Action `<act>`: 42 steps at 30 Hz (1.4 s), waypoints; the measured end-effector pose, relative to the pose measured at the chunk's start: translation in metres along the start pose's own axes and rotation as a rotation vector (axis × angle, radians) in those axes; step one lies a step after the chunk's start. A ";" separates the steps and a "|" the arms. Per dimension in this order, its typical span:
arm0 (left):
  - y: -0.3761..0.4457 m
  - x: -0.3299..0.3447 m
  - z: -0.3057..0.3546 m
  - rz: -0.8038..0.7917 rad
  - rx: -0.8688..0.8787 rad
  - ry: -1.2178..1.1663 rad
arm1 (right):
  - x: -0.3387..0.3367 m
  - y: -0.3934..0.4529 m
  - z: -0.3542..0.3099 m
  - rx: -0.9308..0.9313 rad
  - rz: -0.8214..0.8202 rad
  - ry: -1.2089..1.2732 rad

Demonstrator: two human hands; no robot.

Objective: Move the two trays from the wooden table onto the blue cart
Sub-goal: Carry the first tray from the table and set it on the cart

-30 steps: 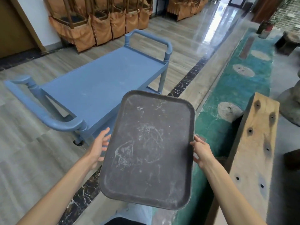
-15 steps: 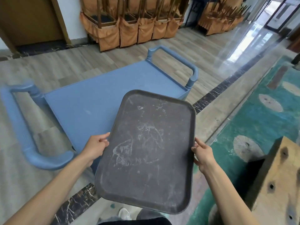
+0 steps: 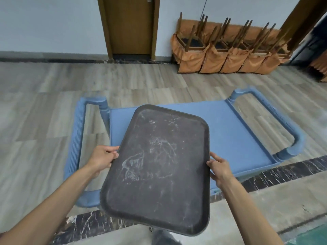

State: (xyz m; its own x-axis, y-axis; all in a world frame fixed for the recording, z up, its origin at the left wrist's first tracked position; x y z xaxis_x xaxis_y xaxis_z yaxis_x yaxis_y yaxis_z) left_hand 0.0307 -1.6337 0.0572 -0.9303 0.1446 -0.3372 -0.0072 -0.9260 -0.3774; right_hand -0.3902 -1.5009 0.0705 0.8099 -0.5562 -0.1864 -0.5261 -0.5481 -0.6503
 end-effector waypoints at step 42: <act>0.022 -0.029 0.052 0.341 0.305 1.067 | 0.198 0.065 -0.100 -0.725 -0.175 -1.079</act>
State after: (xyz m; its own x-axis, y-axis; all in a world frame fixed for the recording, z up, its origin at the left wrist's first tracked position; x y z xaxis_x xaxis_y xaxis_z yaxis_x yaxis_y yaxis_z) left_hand 0.0386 -1.6762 0.1035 -0.1197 -0.0424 -0.9919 -0.0393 -0.9981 0.0474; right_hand -0.2897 -1.7094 0.0650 0.5018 0.1475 -0.8523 -0.1388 -0.9588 -0.2477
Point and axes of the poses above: each hand's wrist, its own y-axis towards the middle knuckle, its own x-axis out of the palm, z = x × y, the point moved 7 cm from there along y, towards the middle knuckle, and after that the axes turned 5 degrees about x, right-handed, at the moved point
